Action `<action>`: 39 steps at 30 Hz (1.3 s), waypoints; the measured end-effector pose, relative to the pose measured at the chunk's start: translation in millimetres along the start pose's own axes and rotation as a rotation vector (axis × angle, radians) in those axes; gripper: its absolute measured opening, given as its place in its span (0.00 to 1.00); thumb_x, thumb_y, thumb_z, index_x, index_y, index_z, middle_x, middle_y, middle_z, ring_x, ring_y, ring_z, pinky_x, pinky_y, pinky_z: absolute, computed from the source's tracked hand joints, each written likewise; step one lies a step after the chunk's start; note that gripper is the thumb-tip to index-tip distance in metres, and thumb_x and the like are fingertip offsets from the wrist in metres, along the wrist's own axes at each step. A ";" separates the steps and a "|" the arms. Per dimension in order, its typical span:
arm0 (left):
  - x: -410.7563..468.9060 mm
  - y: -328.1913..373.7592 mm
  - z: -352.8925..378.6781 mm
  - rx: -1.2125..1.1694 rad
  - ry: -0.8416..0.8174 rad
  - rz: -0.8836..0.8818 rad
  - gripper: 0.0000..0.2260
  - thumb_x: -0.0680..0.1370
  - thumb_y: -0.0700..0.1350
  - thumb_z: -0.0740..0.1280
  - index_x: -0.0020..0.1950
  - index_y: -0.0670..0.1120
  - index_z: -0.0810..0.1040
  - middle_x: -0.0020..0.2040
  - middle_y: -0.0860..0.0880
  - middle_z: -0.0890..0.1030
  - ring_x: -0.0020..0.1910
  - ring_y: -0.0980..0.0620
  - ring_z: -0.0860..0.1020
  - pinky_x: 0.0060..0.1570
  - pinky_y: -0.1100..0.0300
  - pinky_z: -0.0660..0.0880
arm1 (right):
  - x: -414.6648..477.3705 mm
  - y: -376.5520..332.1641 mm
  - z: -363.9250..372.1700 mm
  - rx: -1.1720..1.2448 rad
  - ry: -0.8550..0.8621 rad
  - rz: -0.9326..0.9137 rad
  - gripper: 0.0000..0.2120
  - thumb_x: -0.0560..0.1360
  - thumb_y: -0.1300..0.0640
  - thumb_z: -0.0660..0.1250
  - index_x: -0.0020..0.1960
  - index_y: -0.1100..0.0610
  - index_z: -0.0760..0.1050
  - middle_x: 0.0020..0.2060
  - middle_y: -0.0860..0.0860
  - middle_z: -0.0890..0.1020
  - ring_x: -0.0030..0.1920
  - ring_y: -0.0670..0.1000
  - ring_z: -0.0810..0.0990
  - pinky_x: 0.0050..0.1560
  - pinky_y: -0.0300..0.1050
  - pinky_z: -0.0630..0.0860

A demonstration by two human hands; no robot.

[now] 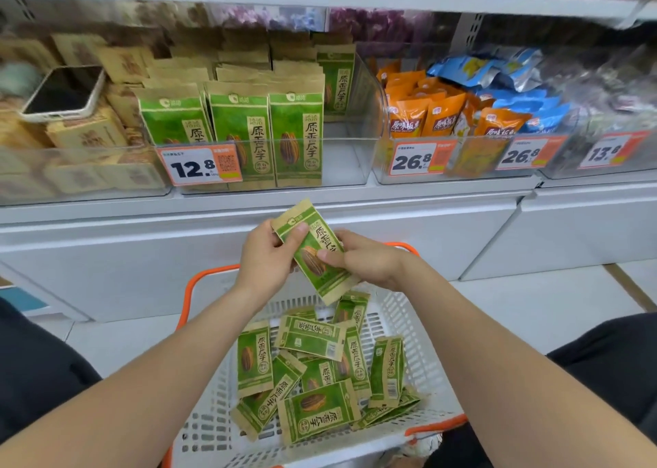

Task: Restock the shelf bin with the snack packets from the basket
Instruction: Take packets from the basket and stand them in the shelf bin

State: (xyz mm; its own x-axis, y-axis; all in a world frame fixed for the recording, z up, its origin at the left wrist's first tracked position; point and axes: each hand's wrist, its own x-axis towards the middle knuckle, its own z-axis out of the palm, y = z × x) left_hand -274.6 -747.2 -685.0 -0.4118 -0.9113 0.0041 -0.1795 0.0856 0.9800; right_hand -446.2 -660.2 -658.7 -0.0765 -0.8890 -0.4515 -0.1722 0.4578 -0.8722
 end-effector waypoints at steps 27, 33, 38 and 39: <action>19.2 119.9 5.5 0.603 0.292 0.714 0.15 0.89 0.54 0.52 0.59 0.47 0.73 0.47 0.50 0.78 0.44 0.41 0.76 0.35 0.51 0.65 | -57.5 -141.1 -34.8 -0.625 0.654 -0.768 0.30 0.72 0.54 0.75 0.71 0.47 0.69 0.62 0.51 0.75 0.60 0.44 0.71 0.57 0.24 0.65; 47.4 158.4 -0.9 0.782 0.212 0.815 0.13 0.87 0.53 0.59 0.47 0.51 0.76 0.45 0.51 0.80 0.48 0.43 0.75 0.46 0.47 0.70 | -55.8 -173.0 -56.6 -0.697 0.781 -0.696 0.26 0.73 0.63 0.76 0.65 0.48 0.70 0.59 0.50 0.67 0.55 0.46 0.72 0.56 0.30 0.71; 72.8 166.7 -7.7 1.143 0.261 0.843 0.21 0.81 0.51 0.64 0.72 0.45 0.74 0.72 0.44 0.73 0.68 0.40 0.71 0.63 0.44 0.68 | -47.2 -194.4 -67.3 -0.720 0.902 -0.783 0.26 0.73 0.66 0.74 0.65 0.51 0.69 0.60 0.53 0.66 0.56 0.53 0.76 0.60 0.51 0.79; 76.8 166.8 -9.0 1.206 0.252 0.829 0.25 0.80 0.52 0.65 0.75 0.44 0.70 0.75 0.42 0.69 0.70 0.39 0.69 0.65 0.43 0.68 | -44.7 -198.1 -69.8 -0.719 0.932 -0.808 0.25 0.73 0.67 0.74 0.65 0.52 0.70 0.59 0.53 0.67 0.56 0.54 0.76 0.61 0.51 0.78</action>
State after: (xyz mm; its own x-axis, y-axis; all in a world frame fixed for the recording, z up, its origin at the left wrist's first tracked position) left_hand -328.1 -806.5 -519.4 -0.6252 -0.4707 0.6226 -0.6433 0.7624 -0.0695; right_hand -477.2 -712.0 -452.6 -0.2767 -0.7099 0.6476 -0.9095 -0.0241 -0.4149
